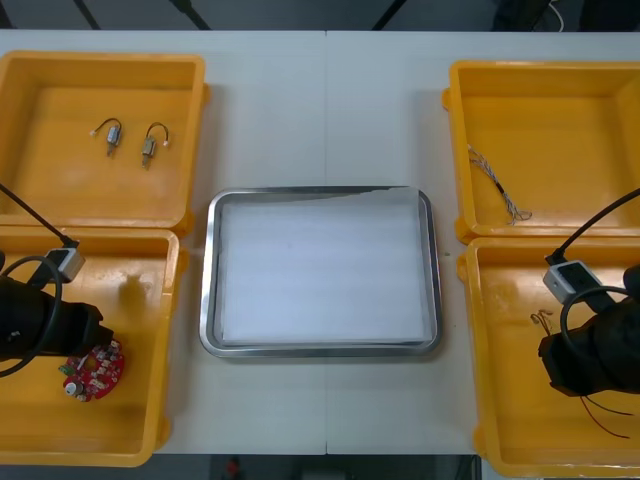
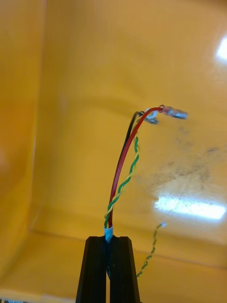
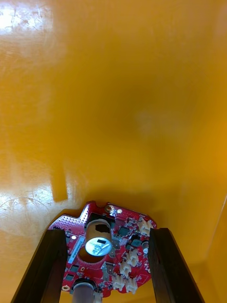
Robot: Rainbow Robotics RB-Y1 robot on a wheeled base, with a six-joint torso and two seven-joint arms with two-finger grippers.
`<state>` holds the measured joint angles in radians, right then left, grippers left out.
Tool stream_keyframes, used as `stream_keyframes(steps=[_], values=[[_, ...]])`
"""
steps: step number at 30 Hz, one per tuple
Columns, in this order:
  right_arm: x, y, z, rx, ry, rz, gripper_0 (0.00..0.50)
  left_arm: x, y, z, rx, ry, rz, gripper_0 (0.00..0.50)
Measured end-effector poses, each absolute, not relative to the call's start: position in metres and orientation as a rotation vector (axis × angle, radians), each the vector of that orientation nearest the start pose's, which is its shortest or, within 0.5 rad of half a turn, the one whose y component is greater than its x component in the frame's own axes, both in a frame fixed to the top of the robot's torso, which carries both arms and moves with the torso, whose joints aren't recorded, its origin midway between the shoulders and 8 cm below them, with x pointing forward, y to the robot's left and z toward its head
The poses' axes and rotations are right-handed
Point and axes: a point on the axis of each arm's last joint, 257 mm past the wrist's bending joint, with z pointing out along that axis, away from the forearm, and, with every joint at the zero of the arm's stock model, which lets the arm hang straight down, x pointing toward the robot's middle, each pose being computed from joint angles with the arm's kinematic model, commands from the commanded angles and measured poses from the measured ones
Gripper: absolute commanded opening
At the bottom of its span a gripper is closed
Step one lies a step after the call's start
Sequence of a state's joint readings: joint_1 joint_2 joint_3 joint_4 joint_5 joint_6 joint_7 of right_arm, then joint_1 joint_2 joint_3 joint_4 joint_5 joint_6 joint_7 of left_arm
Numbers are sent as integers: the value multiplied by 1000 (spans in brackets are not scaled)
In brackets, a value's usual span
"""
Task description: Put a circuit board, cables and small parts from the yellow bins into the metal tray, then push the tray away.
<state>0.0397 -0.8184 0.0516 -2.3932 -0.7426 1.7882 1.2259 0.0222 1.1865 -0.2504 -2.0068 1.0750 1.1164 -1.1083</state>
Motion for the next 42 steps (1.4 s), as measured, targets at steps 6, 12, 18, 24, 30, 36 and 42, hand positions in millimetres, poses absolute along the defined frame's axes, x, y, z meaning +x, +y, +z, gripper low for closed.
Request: stream_keyframes(steps=[6,12,18,24,30,36,42], values=[[303,-300,-228,-365,2819,-54,0,349,342,-305,45,2777,-200,500],[325,-290,-193,-383,2735,-1,0,345,346,-309,40,2785,-188,500],[347,-282,-163,-378,2644,22,0,347,346,-310,42,2773,-189,500],[356,-276,-150,-396,2606,26,0,352,343,-318,29,2747,-217,500],[363,-268,-137,-425,2573,38,0,351,345,-320,25,2750,-214,500],[368,-263,-127,-488,2535,31,0,351,345,-320,25,2750,-214,400],[371,-260,-121,-497,2519,32,0,351,346,-320,25,2750,-212,100]])
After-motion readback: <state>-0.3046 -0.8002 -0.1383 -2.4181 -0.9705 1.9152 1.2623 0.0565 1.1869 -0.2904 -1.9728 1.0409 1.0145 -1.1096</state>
